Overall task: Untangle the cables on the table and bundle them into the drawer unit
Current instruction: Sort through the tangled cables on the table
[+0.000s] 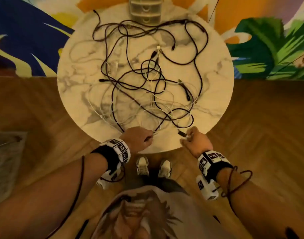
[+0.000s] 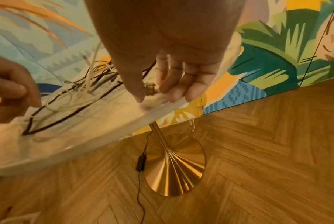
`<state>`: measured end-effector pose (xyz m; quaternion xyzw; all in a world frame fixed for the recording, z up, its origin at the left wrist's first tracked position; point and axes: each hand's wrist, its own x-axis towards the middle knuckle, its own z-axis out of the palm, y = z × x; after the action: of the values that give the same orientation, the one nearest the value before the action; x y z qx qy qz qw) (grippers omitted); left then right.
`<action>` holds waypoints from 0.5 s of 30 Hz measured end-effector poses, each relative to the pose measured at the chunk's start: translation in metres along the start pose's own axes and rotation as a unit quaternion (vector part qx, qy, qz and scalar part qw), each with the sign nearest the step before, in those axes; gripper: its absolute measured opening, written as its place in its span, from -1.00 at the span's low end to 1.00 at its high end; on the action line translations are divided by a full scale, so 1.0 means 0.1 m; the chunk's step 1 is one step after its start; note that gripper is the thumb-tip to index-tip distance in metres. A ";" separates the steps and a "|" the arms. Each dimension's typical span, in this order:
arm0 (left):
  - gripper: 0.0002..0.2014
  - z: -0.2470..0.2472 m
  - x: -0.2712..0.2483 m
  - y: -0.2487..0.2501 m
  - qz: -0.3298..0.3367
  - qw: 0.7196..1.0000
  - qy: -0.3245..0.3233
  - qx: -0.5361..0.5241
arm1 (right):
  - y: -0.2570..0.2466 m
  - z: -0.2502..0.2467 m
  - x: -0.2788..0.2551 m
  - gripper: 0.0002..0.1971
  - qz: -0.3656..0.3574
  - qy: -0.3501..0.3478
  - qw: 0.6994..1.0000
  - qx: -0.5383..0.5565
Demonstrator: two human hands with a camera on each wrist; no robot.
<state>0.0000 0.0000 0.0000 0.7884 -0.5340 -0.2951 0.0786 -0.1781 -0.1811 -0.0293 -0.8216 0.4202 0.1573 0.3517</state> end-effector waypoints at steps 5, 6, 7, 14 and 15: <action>-0.81 0.04 0.19 0.18 0.031 0.999 -0.006 0.008 | -0.10 -0.07 0.08 -0.79 0.006 0.020 0.999 -0.043; -0.81 0.04 0.21 0.24 0.040 0.999 -0.010 0.010 | -0.14 -0.09 0.08 -0.84 -0.005 0.013 0.998 -0.061; -0.81 0.02 0.25 0.31 0.049 0.999 -0.013 0.012 | -0.17 -0.10 0.07 -0.84 -0.020 0.005 0.997 -0.081; -0.70 -0.03 0.55 0.71 0.043 0.999 0.009 0.018 | -0.35 -0.22 -0.02 -0.73 -0.142 0.016 0.970 -0.199; -0.73 -0.03 0.58 0.71 0.033 0.999 0.011 0.022 | -0.37 -0.26 -0.03 -0.74 -0.153 0.024 0.969 -0.195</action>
<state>-0.0398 -0.0815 0.0115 0.7752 -0.5649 -0.2720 0.0770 -0.1508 -0.1831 0.0075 -0.9323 0.2592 0.1608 0.1942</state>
